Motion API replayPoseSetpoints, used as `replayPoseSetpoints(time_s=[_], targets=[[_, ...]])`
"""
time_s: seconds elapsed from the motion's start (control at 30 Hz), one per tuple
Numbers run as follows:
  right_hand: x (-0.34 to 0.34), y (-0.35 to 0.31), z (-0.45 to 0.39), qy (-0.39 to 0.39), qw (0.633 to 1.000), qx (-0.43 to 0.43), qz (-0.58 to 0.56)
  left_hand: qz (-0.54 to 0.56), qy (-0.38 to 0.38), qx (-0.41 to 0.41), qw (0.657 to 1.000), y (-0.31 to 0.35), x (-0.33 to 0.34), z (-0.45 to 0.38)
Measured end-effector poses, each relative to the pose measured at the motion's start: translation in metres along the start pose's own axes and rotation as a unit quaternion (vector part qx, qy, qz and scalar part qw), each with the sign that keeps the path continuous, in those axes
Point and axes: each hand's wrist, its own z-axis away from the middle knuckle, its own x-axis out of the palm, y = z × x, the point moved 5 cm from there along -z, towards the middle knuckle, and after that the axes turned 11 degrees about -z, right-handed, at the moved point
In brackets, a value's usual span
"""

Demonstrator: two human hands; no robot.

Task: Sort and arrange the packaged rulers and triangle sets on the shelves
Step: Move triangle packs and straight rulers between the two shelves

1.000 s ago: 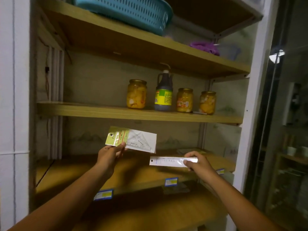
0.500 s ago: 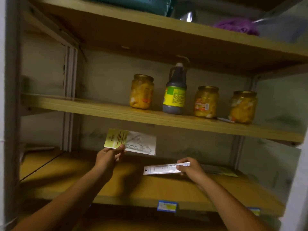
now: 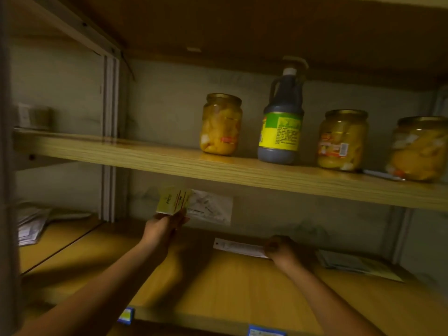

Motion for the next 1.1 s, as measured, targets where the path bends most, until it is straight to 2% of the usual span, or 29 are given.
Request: replayPoseSetpoints(time_s=[0.13,0.37,0.5,0.67,0.8,0.93,1.1], targets=[[0.002,0.004,-0.005,0.003,0.998,-0.022,0.052,0.003,-0.007,-0.003,1.000,-0.010,0.007,-0.012],[-0.009,-0.003,-0.003,0.020,0.995,-0.072,0.071,0.004,-0.016,-0.007,1.000,-0.014,0.032,-0.009],[-0.035,0.005,0.007,-0.018,0.994,-0.067,0.083,0.000,-0.023,-0.004,1.000,-0.010,0.055,0.005],[-0.095,0.040,0.029,-0.045,0.990,-0.078,0.105,-0.011,-0.039,-0.007,0.999,-0.020,0.101,0.034],[-0.158,0.065,0.057,-0.031,0.991,-0.076,0.103,0.001,-0.045,-0.032,0.998,-0.035,0.158,0.061],[-0.218,0.095,0.086,-0.018,0.992,-0.040,0.116,0.003,-0.066,-0.055,0.996,-0.054,0.224,0.086],[-0.271,0.126,0.112,0.014,0.994,-0.020,0.104,0.006,-0.084,-0.080,0.993,-0.081,0.294,0.110]])
